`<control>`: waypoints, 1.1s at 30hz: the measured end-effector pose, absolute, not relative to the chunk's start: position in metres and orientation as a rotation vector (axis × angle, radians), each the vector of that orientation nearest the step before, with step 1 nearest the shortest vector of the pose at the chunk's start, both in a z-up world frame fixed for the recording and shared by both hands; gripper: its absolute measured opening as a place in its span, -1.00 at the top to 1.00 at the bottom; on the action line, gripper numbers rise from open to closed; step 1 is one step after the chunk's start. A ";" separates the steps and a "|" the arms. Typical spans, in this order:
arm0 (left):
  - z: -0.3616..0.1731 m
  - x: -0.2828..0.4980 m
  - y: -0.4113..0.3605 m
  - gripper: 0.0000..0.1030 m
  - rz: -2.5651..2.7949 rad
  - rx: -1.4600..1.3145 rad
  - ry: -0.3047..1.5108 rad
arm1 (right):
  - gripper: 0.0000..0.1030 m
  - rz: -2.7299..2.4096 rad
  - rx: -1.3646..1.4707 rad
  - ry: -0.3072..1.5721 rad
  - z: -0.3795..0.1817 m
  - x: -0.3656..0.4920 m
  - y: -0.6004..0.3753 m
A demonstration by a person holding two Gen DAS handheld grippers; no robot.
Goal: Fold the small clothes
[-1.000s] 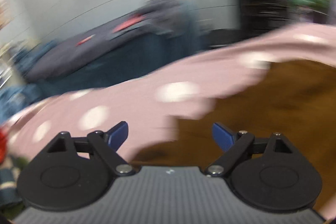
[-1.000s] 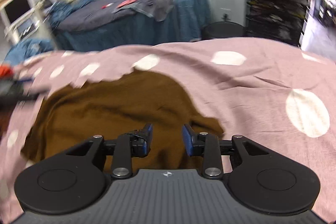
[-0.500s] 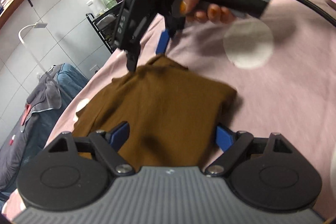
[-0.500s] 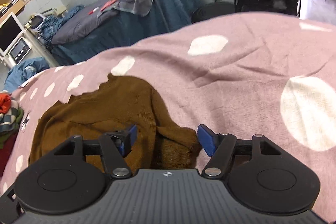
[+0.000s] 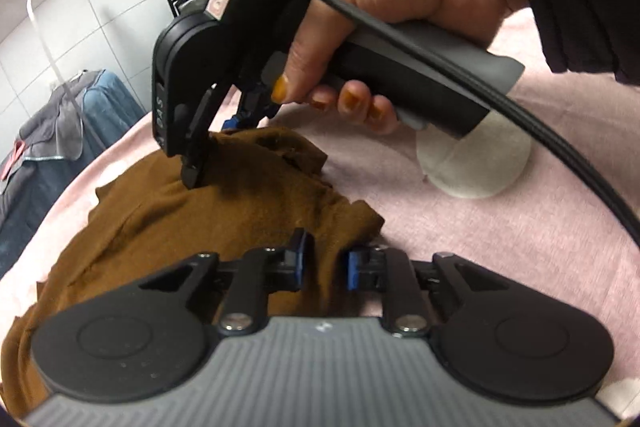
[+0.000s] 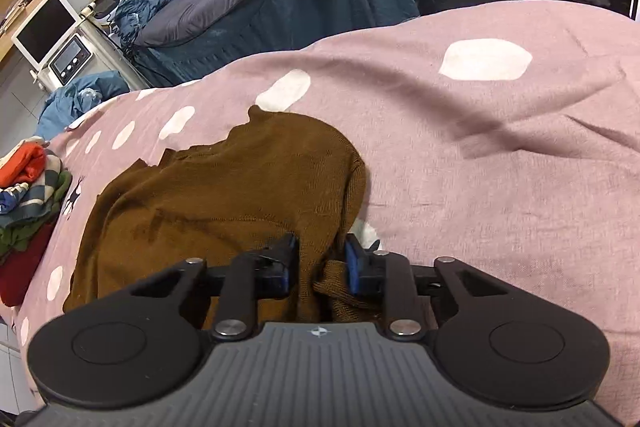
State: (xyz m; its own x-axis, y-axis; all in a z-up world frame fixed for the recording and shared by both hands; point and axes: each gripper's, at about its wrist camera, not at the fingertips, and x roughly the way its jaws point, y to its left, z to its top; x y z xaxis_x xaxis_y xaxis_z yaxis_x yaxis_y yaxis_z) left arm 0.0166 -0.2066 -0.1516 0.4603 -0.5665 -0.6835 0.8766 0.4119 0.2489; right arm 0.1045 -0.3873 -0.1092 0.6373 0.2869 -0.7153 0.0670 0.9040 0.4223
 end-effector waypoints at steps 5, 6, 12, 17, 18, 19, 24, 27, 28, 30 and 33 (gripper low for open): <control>-0.143 0.027 -0.200 0.85 -0.962 0.588 0.602 | 0.43 0.093 0.474 0.881 -0.106 0.104 -0.389; -0.141 0.029 -0.198 0.86 -0.965 0.573 0.614 | 0.46 0.085 0.468 0.880 -0.104 0.103 -0.387; -0.112 0.043 -0.158 0.90 -0.936 0.431 0.619 | 0.54 0.077 0.487 0.825 -0.076 0.105 -0.371; -0.084 0.065 -0.099 0.90 -0.858 0.309 0.623 | 0.63 0.128 0.547 0.772 -0.045 0.128 -0.342; -0.078 0.071 -0.084 0.90 -0.833 0.293 0.620 | 0.64 0.152 0.559 0.771 -0.040 0.135 -0.333; -0.075 0.075 -0.066 0.90 -0.807 0.272 0.620 | 0.64 0.178 0.549 0.768 -0.034 0.142 -0.320; -0.074 0.102 0.040 0.90 -0.601 0.120 0.685 | 0.70 0.321 0.542 0.774 -0.020 0.189 -0.243; -0.087 0.114 0.095 0.90 -0.505 0.014 0.754 | 0.80 0.370 0.501 0.802 -0.025 0.217 -0.195; -0.092 0.115 0.108 0.90 -0.482 -0.009 0.778 | 0.81 0.379 0.495 0.820 -0.029 0.224 -0.181; -0.101 0.116 0.127 0.90 -0.450 -0.053 0.808 | 0.81 0.395 0.469 0.856 -0.038 0.237 -0.155; -0.112 0.113 0.145 0.90 -0.431 -0.100 0.832 | 0.81 0.398 0.431 0.889 -0.051 0.242 -0.127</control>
